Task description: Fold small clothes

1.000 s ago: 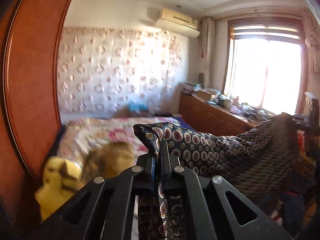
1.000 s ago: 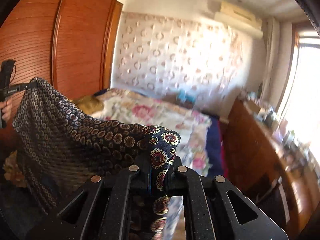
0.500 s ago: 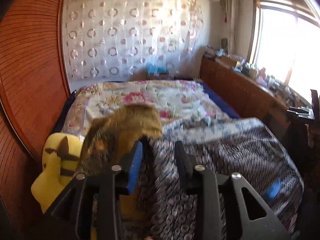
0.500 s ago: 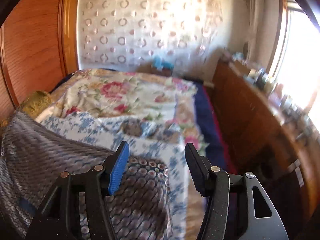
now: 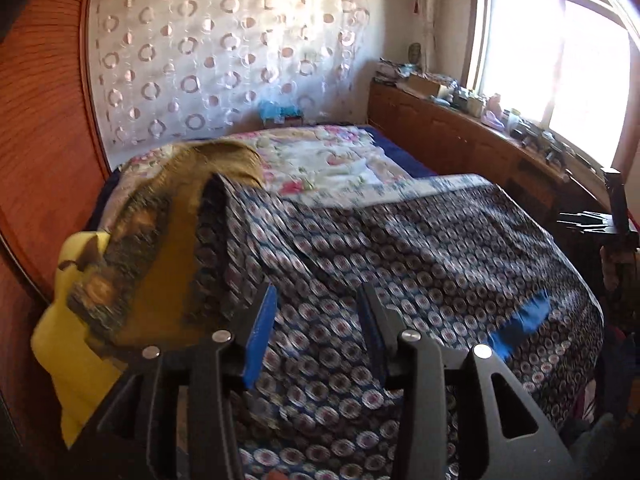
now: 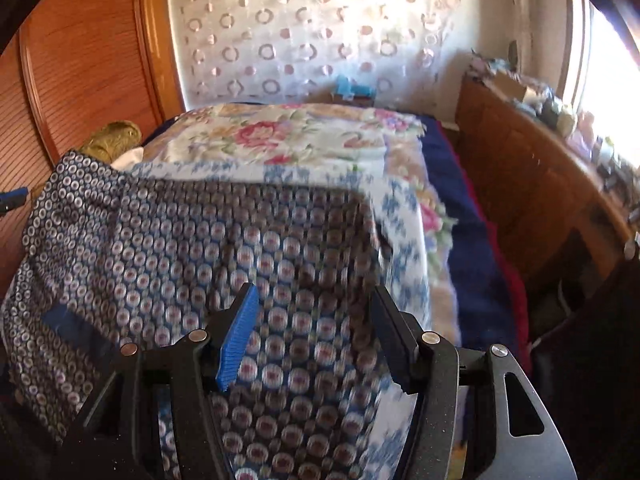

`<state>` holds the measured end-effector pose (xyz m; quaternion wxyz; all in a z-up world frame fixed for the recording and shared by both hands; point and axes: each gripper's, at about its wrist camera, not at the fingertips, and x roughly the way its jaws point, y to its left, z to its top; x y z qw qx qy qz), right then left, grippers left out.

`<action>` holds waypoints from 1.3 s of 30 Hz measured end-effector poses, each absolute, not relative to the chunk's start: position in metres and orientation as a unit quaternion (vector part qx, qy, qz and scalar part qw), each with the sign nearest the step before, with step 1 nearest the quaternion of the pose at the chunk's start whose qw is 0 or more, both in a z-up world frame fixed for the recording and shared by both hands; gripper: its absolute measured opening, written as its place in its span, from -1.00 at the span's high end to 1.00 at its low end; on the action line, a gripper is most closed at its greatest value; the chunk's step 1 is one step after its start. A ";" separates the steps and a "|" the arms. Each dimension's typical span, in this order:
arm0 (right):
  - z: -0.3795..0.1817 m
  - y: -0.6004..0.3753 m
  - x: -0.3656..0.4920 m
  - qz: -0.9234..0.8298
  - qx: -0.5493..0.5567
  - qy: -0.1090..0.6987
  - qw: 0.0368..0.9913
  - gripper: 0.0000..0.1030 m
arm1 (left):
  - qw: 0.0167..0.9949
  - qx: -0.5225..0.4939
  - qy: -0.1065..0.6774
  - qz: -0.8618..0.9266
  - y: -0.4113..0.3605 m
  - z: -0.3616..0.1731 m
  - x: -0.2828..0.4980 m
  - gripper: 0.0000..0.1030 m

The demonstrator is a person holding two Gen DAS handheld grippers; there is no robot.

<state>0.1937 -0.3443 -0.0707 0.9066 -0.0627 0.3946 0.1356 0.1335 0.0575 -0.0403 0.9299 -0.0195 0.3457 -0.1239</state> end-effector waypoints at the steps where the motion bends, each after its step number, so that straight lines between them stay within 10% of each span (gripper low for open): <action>1: -0.075 -0.346 0.190 0.135 -0.060 0.398 0.905 -0.15 | 0.928 -0.019 0.350 -0.126 0.056 -0.045 0.132 0.21; 39: -0.130 -0.335 0.196 0.089 -0.065 0.416 0.903 -0.15 | 0.905 0.027 0.411 -0.102 0.016 -0.123 0.132 0.04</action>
